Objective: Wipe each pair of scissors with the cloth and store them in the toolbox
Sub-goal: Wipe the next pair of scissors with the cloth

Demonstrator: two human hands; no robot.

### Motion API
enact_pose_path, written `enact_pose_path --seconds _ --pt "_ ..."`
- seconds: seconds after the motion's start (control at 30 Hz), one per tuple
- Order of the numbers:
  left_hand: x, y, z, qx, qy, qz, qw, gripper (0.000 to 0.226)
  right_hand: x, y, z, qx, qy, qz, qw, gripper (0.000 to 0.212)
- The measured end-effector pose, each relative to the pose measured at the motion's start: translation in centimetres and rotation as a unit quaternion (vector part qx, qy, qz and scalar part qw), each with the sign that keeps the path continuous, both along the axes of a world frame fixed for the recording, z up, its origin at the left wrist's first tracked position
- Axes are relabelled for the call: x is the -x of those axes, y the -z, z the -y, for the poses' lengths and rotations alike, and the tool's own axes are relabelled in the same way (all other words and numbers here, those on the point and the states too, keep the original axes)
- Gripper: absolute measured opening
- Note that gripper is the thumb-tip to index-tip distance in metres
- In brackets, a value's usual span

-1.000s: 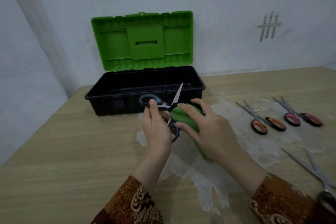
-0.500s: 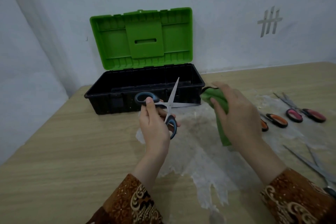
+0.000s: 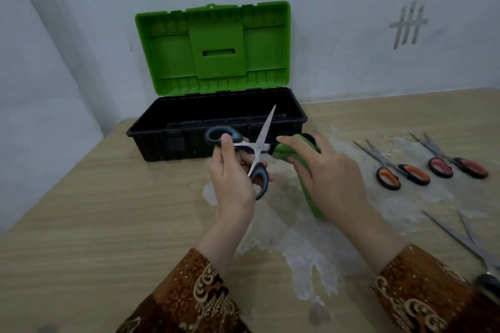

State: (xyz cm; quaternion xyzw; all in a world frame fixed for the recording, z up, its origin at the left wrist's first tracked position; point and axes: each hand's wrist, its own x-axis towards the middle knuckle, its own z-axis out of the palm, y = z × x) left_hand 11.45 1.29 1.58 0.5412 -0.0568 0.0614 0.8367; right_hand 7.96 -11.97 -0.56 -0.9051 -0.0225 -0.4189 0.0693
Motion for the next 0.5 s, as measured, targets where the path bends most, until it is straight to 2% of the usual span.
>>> enact_pose_path --seconds 0.17,0.3,0.37,0.43,0.5 --pt "-0.3 -0.2 -0.6 0.011 -0.026 0.018 0.999 0.030 0.3 -0.3 1.5 -0.069 0.053 -0.024 0.996 0.029" --pt "-0.5 -0.4 -0.8 -0.010 -0.046 0.067 0.997 0.031 1.2 -1.3 2.6 -0.139 0.049 0.053 0.988 0.029" --pt "-0.4 0.0 -0.4 -0.041 -0.044 0.078 0.995 0.033 1.1 -1.6 0.9 -0.110 -0.005 0.077 0.991 0.029" --pt "-0.1 0.4 -0.2 -0.066 -0.039 0.088 0.993 0.035 0.7 -1.0 -1.0 -0.052 -0.049 0.053 0.996 0.027" --pt "0.0 0.4 -0.3 -0.070 -0.034 0.086 0.993 0.035 0.1 -0.5 -1.5 -0.021 -0.039 0.014 0.999 0.026"
